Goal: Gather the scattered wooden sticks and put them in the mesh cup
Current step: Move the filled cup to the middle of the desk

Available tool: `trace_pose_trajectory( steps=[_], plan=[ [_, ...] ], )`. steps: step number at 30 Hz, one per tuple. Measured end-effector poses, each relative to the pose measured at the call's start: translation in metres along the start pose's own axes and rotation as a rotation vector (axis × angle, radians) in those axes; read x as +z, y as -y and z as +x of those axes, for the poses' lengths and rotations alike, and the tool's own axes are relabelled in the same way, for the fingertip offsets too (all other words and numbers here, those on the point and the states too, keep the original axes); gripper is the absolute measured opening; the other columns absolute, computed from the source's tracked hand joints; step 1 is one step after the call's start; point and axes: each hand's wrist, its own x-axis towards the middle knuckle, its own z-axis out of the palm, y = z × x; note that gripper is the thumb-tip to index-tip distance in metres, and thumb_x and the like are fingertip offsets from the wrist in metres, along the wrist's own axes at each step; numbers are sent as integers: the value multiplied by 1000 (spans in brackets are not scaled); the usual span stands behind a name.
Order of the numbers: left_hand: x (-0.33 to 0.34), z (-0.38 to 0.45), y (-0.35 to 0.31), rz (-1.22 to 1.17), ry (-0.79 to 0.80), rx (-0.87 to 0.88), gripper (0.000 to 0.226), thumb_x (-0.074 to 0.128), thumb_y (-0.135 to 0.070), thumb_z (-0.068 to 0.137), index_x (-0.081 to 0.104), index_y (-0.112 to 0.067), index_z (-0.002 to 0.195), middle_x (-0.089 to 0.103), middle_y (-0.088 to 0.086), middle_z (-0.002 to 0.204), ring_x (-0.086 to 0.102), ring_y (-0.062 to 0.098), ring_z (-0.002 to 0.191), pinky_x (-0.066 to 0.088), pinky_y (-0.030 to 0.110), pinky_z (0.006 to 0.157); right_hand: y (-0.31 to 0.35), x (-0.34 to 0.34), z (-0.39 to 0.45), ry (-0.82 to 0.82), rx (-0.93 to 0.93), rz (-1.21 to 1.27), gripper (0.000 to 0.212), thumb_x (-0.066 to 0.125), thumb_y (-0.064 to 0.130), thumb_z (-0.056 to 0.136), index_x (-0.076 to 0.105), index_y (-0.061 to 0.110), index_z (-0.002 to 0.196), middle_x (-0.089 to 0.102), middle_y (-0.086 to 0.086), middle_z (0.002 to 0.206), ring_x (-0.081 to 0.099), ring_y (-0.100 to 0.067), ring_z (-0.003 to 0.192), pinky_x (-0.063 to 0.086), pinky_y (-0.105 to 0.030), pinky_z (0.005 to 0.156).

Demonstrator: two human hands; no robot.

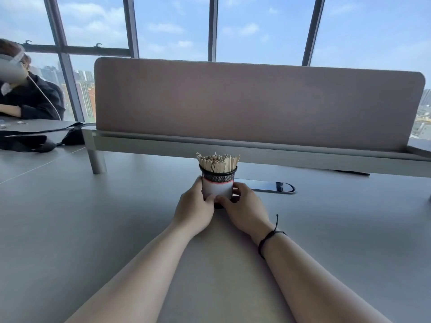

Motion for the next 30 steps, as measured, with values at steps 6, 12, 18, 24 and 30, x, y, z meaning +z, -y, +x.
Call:
trace_pose_trajectory(
  steps=[6, 12, 18, 24, 30],
  plan=[
    [1, 9, 1, 20, 26, -37, 48, 49, -30, 87, 44, -33, 135, 67, -2, 124, 61, 24, 116, 50, 43, 94, -1, 3, 11, -13, 2, -24, 63, 62, 65, 68, 59, 31, 121, 68, 16, 114, 65, -11, 101, 54, -39, 88],
    [0, 7, -2, 37, 12, -54, 60, 47, -43, 81, 40, -37, 141, 64, -7, 132, 61, 23, 116, 50, 44, 95, -4, 4, 17, -9, -35, -62, 44, 64, 51, 82, 61, 29, 120, 69, 12, 119, 65, -15, 105, 52, -33, 82],
    [-4, 8, -4, 17, -24, -45, 52, 57, -37, 84, 49, -37, 135, 64, -12, 133, 63, 22, 112, 50, 41, 95, -1, 1, 14, 1, -72, -113, 23, 56, 42, 91, 61, 26, 107, 61, 9, 87, 61, -22, 87, 35, -28, 56],
    [-3, 11, -3, -35, -42, -70, 48, 62, -33, 83, 54, -36, 130, 66, -13, 126, 65, 18, 107, 51, 38, 92, -3, 3, 17, 4, -54, -118, 42, 58, 51, 85, 60, 29, 121, 68, 10, 122, 63, -19, 109, 48, -31, 78],
    [-3, 11, -7, -86, -39, -111, 43, 65, -36, 79, 51, -36, 119, 62, -11, 124, 60, 18, 109, 50, 40, 95, 1, 2, 11, 2, -24, -108, 58, 57, 60, 82, 55, 27, 130, 63, 7, 134, 60, -18, 120, 49, -32, 88]
  ],
)
